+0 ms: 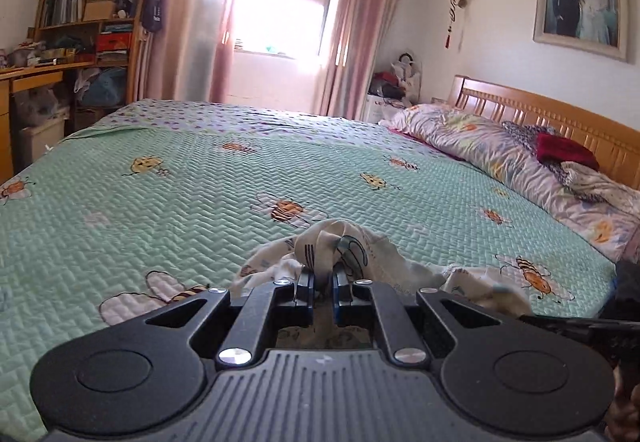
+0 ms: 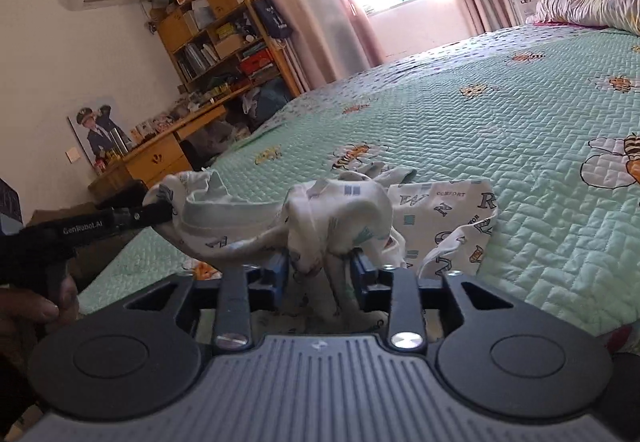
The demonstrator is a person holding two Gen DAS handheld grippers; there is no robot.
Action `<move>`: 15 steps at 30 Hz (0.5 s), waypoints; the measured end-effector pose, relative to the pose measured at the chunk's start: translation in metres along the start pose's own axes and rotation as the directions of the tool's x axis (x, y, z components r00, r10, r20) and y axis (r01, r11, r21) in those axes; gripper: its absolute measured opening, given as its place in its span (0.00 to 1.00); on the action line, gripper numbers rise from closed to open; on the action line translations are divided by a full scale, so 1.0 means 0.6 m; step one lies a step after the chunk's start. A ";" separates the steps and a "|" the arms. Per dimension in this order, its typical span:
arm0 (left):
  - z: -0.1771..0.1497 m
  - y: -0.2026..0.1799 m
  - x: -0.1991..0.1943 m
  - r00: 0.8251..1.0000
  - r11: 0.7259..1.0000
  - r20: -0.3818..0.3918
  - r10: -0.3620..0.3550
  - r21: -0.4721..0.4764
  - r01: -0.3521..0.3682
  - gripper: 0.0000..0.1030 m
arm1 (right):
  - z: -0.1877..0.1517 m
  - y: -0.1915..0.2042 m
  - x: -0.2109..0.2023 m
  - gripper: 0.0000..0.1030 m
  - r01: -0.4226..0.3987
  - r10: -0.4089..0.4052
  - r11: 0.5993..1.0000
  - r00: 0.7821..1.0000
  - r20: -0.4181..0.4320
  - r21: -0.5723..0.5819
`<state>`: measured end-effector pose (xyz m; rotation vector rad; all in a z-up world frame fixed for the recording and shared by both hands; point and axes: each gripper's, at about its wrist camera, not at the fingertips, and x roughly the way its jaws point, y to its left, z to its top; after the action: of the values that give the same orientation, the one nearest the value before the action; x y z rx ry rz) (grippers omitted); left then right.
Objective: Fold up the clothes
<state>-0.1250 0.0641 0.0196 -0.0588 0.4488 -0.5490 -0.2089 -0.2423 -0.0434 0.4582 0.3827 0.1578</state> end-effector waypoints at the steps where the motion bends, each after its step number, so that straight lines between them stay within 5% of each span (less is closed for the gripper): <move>1: -0.004 0.004 -0.003 1.000 1.000 -0.002 0.000 -0.005 0.000 0.08 | 0.004 0.000 -0.015 0.47 -0.019 0.019 1.000 0.999 0.036 0.009; 4: -0.021 0.017 -0.003 1.000 1.000 -0.021 -0.005 -0.020 0.004 0.08 | 0.017 0.001 -0.050 0.60 -0.065 0.063 0.998 0.990 0.123 0.008; 6: -0.030 0.020 0.001 0.999 0.999 -0.030 -0.020 -0.033 0.019 0.08 | 0.020 0.008 -0.042 0.69 -0.054 0.057 0.998 0.993 0.104 -0.030; 14: -0.023 -0.001 0.006 0.998 0.999 -0.033 -0.050 0.007 0.051 0.08 | -0.033 0.044 0.080 0.68 -0.052 0.034 0.991 0.989 -0.146 -0.123; 15: -0.021 -0.005 0.006 0.998 0.999 -0.039 -0.049 0.017 0.050 0.08 | -0.044 0.044 0.088 0.61 -0.049 0.028 0.991 0.986 -0.164 -0.124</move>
<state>-0.1293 0.0604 0.0077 -0.0419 0.4807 -0.6039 -0.1725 -0.1959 -0.0704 0.3271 0.5200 0.2564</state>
